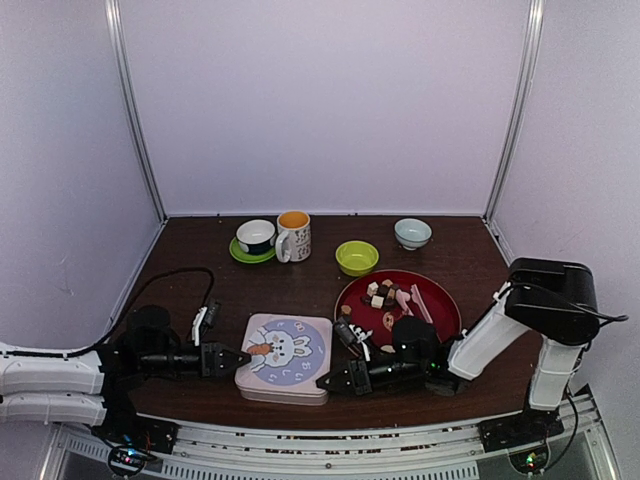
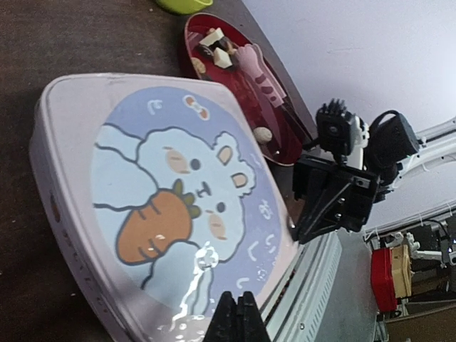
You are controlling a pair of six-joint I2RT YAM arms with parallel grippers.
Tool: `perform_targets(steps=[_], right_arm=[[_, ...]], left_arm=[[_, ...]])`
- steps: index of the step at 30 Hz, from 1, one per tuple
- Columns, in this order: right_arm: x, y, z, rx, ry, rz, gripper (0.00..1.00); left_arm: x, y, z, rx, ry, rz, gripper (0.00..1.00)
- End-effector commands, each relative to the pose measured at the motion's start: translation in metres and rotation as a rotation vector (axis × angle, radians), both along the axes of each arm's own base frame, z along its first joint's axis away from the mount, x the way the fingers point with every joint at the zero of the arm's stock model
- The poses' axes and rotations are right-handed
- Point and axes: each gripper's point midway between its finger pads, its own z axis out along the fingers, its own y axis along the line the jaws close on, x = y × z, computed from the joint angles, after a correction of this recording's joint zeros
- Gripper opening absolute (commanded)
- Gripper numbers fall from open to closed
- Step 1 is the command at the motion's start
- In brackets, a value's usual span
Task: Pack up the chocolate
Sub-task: Press the box lid onto the packing box.
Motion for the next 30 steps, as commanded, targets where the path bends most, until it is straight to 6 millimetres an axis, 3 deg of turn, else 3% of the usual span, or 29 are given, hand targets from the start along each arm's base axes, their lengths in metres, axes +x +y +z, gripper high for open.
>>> perform_targets(steps=[1,4,8,11,14,17,24,30], right_arm=[[-0.003,-0.006,0.005,-0.023,-0.032,0.004,0.00],[-0.008,-0.008,0.021,0.020,-0.052,0.027,0.00],[-0.023,-0.007,0.031,0.061,-0.068,0.096,0.00],[-0.031,-0.004,0.035,0.078,-0.075,0.125,0.00],[-0.030,0.004,0.032,0.058,-0.065,0.137,0.00],[-0.028,0.011,0.039,0.058,-0.079,0.141,0.00],[-0.031,0.037,0.050,-0.022,-0.161,0.207,0.00],[-0.049,0.044,0.032,-0.188,-0.248,0.343,0.00]], left_arm=[[-0.018,-0.018,0.033,-0.044,-0.053,-0.108,0.00],[-0.025,-0.020,0.031,-0.035,-0.052,-0.119,0.00],[-0.026,-0.006,-0.006,-0.003,0.000,-0.057,0.00],[-0.025,0.012,-0.044,0.074,0.051,0.020,0.00],[-0.028,0.013,-0.054,0.113,0.070,0.002,0.00],[-0.029,0.004,-0.035,0.095,0.040,-0.041,0.00],[-0.027,0.004,0.018,0.029,-0.073,-0.048,0.00],[-0.035,-0.008,0.043,-0.010,-0.106,-0.133,0.00]])
